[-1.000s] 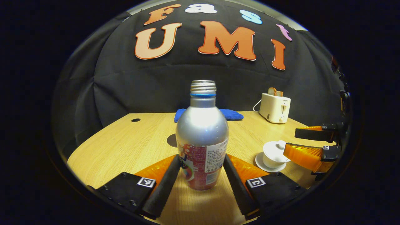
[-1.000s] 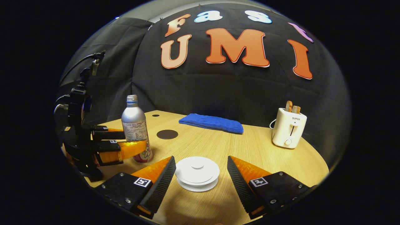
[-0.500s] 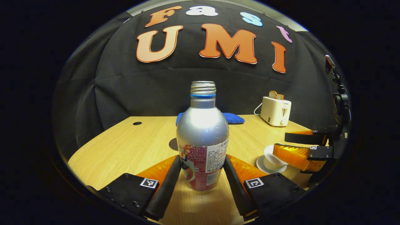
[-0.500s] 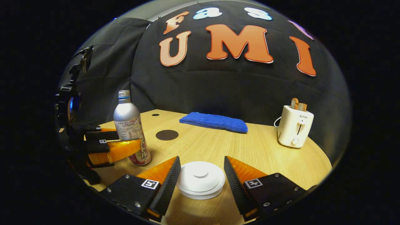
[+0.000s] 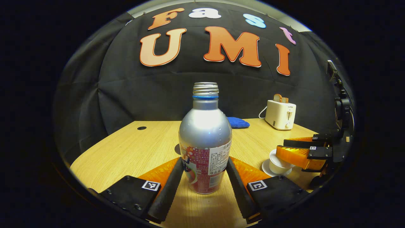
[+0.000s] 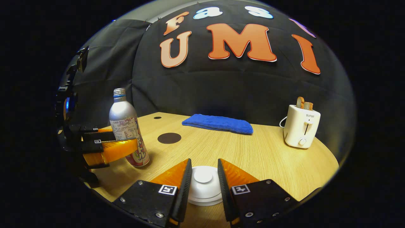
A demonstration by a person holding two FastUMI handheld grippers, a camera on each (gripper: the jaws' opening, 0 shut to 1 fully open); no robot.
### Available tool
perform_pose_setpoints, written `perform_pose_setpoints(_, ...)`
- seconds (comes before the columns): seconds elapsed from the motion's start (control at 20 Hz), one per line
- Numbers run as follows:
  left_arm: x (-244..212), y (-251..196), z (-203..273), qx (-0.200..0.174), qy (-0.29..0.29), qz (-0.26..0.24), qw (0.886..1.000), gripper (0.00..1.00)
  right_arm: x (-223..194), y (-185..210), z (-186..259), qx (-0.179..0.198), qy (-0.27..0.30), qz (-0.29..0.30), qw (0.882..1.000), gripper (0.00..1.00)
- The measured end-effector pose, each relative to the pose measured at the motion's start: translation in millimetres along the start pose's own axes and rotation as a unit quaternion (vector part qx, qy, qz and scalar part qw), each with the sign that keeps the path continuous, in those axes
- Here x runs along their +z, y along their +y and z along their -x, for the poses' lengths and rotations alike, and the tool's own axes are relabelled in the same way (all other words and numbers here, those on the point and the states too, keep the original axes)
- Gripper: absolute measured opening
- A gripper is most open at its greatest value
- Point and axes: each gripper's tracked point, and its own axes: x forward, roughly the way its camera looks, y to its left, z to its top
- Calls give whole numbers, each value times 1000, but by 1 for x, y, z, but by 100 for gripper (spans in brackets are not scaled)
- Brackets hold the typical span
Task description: Open the teacup lid with one hand, grasp the water bottle and pour water into the teacup with the other hand; after pouring, place the water bottle on the coaster and then close the teacup lid.
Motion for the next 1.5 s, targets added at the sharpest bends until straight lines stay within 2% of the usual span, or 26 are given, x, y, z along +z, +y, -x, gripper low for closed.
perform_pose_setpoints(0.1,0,1,-1,1,0,-1,1000,86,1,2,0,1,-5,3,1000,40)
perform_pose_setpoints(0.15,-2,1,0,1,0,-2,1000,86,1,2,0,1,-6,5,1000,32)
perform_pose_setpoints(0.3,1,0,0,1,0,-3,1000,86,0,2,-2,4,-3,-6,1000,28)
perform_pose_setpoints(0.35,2,0,-1,2,-1,-5,1000,82,2,1,-1,4,-3,-10,1000,26)
perform_pose_setpoints(0.4,3,0,-1,2,-2,-8,1000,86,5,-1,0,1,-7,-13,1000,25)
perform_pose_setpoints(0.55,7,0,-2,6,-1,-27,1000,86,16,-13,6,-15,-20,-26,999,25)
perform_pose_setpoints(0.6,8,0,-3,8,1,-34,999,82,22,-16,9,-21,-29,-29,999,25)
perform_pose_setpoints(0.7,14,2,-1,11,-2,-46,999,86,34,-27,17,-35,-45,-31,998,25)
perform_pose_setpoints(0.75,17,4,-3,18,-3,-59,998,82,39,-35,21,-44,-53,-32,997,25)
perform_pose_setpoints(0.8,19,9,-5,27,-2,-72,997,86,44,-39,26,-51,-61,-35,996,25)
perform_pose_setpoints(0.95,26,16,-5,44,-4,-98,994,82,58,-52,40,-67,-82,-37,994,25)
perform_pose_setpoints(1.0,28,18,-6,48,-3,-110,993,86,61,-59,45,-75,-86,-35,993,25)
perform_pose_setpoints(1.1,34,21,-9,54,-5,-138,989,86,64,-68,52,-88,-91,-32,991,25)
perform_pose_setpoints(1.15,36,22,-9,57,-5,-154,986,82,66,-72,56,-93,-94,-32,991,25)
perform_pose_setpoints(1.3,41,27,-11,74,-12,-206,976,83,72,-80,66,-100,-103,-42,989,25)
perform_pose_setpoints(1.35,42,28,-12,77,-15,-222,972,86,74,-81,68,-103,-107,-43,988,25)
perform_pose_setpoints(1.4,42,26,-14,79,-15,-238,968,83,76,-83,69,-106,-110,-40,987,25)
perform_pose_setpoints(1.5,41,27,-17,84,-14,-268,960,86,79,-87,75,-112,-116,-33,986,25)
